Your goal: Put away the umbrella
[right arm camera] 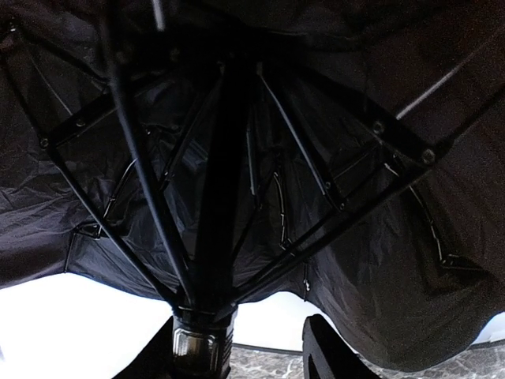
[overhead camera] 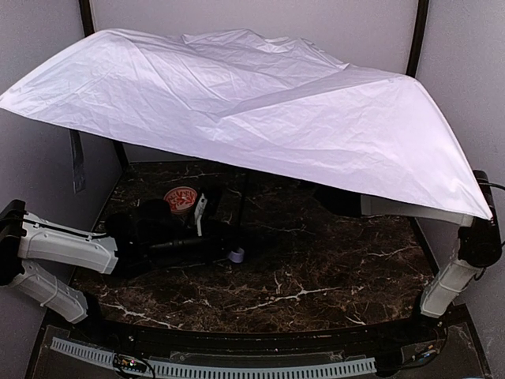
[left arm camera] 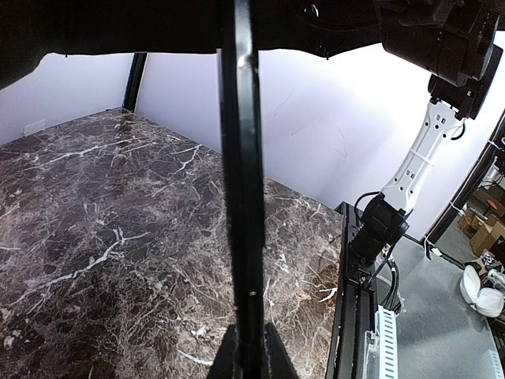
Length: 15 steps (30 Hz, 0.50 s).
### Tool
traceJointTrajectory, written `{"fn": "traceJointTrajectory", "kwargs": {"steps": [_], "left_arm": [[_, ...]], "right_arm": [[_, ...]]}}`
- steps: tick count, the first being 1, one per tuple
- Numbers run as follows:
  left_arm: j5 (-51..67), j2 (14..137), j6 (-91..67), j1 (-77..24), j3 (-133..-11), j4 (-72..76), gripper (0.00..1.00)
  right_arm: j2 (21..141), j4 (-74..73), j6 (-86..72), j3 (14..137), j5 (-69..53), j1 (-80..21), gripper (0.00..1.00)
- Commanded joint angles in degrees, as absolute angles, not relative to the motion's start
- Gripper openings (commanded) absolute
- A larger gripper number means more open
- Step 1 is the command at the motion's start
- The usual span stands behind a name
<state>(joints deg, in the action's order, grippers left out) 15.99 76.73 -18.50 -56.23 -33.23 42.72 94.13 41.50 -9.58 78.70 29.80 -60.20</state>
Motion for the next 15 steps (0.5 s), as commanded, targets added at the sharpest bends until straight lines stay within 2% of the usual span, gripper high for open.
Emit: {"fn": "traceJointTrajectory", "kwargs": {"steps": [1,10,14,15], "left_arm": [[15.4,75.7,-15.8,-56.6,-33.4,48.3,0.00],[15.2,75.9,-15.4,-56.6,-33.5,48.1,0.00],[15.4,75.8,-15.3,-56.6,-33.6,48.0,0.00],[15.4,75.9,-15.3,-56.6,-33.6,48.0,0.00]], "right_arm": [[94.1,42.4,-4.8,81.7,32.9,-61.3,0.49],[93.7,43.5,-1.1,81.7,35.0,-61.8,0.47],[93.5,43.5,-0.9,81.0,34.8,-61.8,0.19],[93.5,43.3,-1.0,80.8,34.6,-61.8,0.16]]}}
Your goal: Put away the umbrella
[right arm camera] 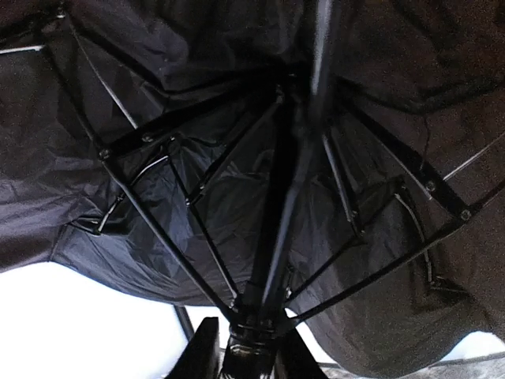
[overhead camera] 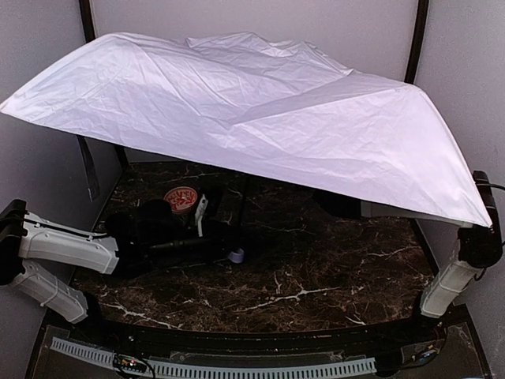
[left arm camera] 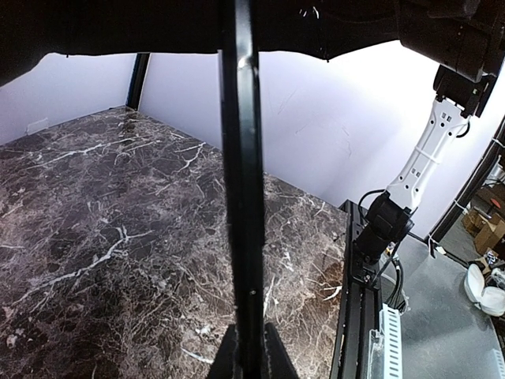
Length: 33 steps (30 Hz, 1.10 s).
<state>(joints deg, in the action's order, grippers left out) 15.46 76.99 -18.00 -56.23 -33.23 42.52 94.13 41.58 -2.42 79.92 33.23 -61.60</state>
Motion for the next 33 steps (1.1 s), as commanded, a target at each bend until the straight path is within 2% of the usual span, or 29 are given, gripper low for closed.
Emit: {"fn": "traceJointTrajectory", "kwargs": {"steps": [1,7,10,14,24,33], "left_arm": [[15.4,75.9,-15.2,-56.6,-33.6,48.1,0.00],[13.1,73.5,-13.3,-56.6,-32.0,49.7,0.00],[11.3,70.2,-10.0,-56.6,-30.2,50.9,0.00],[9.6,68.4,-7.8,-56.6,-28.5,54.4,0.00],[13.6,69.6,-7.3,-56.6,-30.0,58.1,0.00],[11.1,72.3,-4.1,-56.6,-30.3,63.8,0.00]], "right_arm": [[93.4,42.6,-1.2,80.7,34.0,-61.7,0.14],[92.6,27.6,-8.6,79.7,23.8,-61.7,0.04],[92.0,22.7,-14.3,75.8,15.7,-62.1,0.04],[93.1,21.4,-16.5,71.0,11.1,-64.9,0.04],[94.5,26.3,-21.7,60.4,14.6,-68.7,0.06],[98.7,25.5,-24.6,57.0,17.4,-71.5,0.06]]}}
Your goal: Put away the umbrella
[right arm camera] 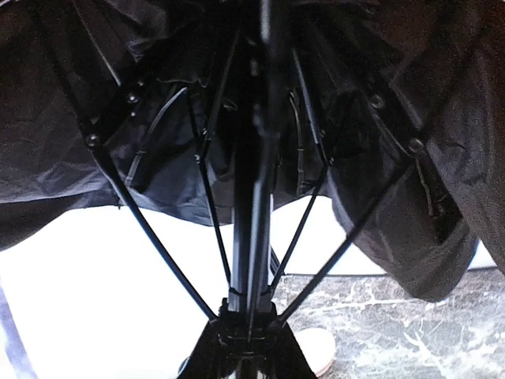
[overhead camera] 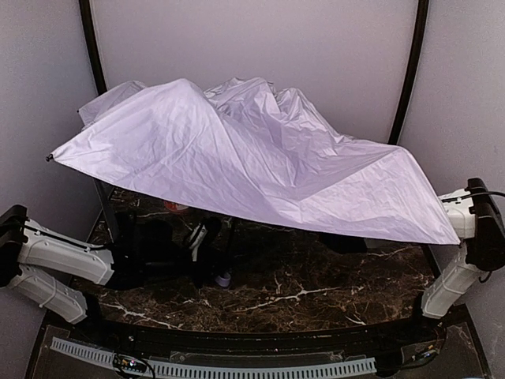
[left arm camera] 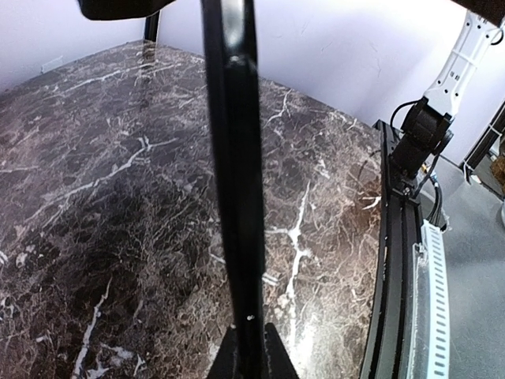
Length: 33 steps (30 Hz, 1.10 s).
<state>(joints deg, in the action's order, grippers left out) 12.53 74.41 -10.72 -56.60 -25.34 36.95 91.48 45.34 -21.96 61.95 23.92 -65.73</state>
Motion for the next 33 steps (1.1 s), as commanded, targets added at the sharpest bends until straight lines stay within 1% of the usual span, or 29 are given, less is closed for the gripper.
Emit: {"fn": "traceJointTrajectory", "kwargs": {"steps": [1,6,11,14,19,22,25,28,30,33], "left_arm": [[11.1,73.1,-3.8,-56.6,-30.4,64.9,0.00],[13.5,77.3,-7.7,-55.8,-30.9,67.4,0.00],[17.5,79.7,-12.8,-52.4,-33.3,70.2,0.00],[19.0,81.2,-12.8,-51.1,-35.1,73.1,0.00],[22.3,83.6,-11.7,-51.5,-40.5,71.5,0.00],[20.3,82.6,-9.0,-52.8,-41.4,70.5,0.00],[17.9,81.4,-5.4,-54.0,-43.0,66.5,0.00],[16.1,82.1,-5.2,-54.0,-40.8,69.7,0.00],[14.9,82.8,-5.6,-54.0,-39.8,68.8,0.00],[16.3,84.0,-8.5,-54.0,-37.8,68.6,0.00]], "right_arm": [[98.8,25.8,-25.1,56.8,17.5,-71.7,0.06],[97.4,27.2,-24.0,55.1,20.1,-71.8,0.03],[98.8,25.3,-24.3,55.0,20.8,-72.1,0.05],[99.8,25.5,-24.8,54.7,20.9,-72.6,0.06],[100.4,26.8,-24.8,53.3,23.4,-72.7,0.06],[100.7,27.1,-23.8,51.7,24.7,-72.7,0.05],[101.1,26.7,-22.9,51.2,24.8,-72.8,0.05],[100.0,27.1,-21.3,51.2,26.6,-72.7,0.03],[98.4,27.0,-20.1,51.5,27.6,-72.3,0.01],[95.2,27.6,-21.2,51.2,26.7,-69.7,0.00]]}}
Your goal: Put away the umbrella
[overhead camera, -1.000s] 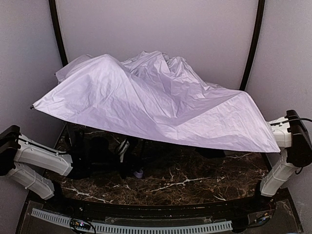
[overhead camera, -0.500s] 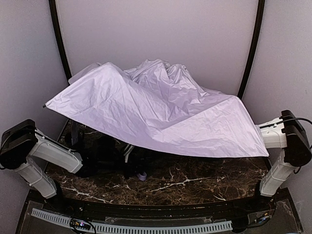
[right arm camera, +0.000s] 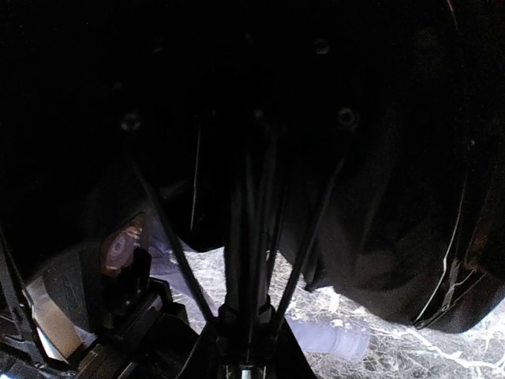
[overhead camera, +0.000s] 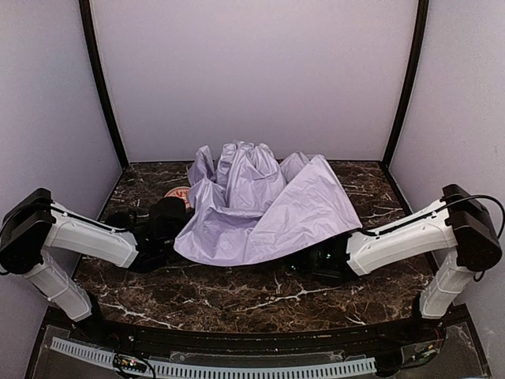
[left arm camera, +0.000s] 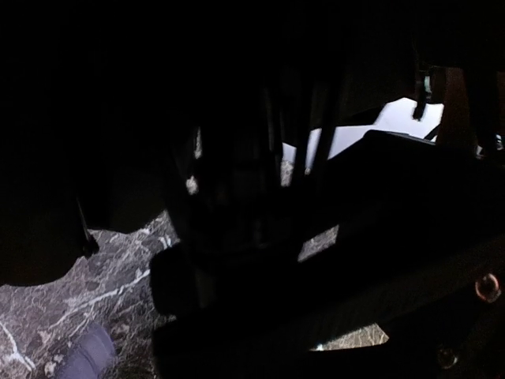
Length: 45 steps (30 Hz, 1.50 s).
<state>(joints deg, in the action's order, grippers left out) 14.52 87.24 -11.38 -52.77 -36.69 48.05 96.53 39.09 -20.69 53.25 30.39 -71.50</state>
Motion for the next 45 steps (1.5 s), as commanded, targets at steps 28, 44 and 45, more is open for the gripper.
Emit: {"fn": "traceJointTrajectory", "kwargs": {"steps": [28,44,45], "left_arm": [[15.4,66.6,-0.8,-59.4,-27.1,43.9,0.67],[32.1,86.2,-5.5,-59.2,-30.7,61.8,0.90],[32.8,86.9,-5.6,-59.5,-30.5,63.3,0.88]], "right_arm": [[57.8,-17.5,3.7,62.4,-1.2,-41.6,0.00],[64.8,-28.2,-0.4,72.8,-15.1,-41.7,0.00],[65.0,-28.0,-0.4,73.2,-15.4,-41.7,0.00]]}}
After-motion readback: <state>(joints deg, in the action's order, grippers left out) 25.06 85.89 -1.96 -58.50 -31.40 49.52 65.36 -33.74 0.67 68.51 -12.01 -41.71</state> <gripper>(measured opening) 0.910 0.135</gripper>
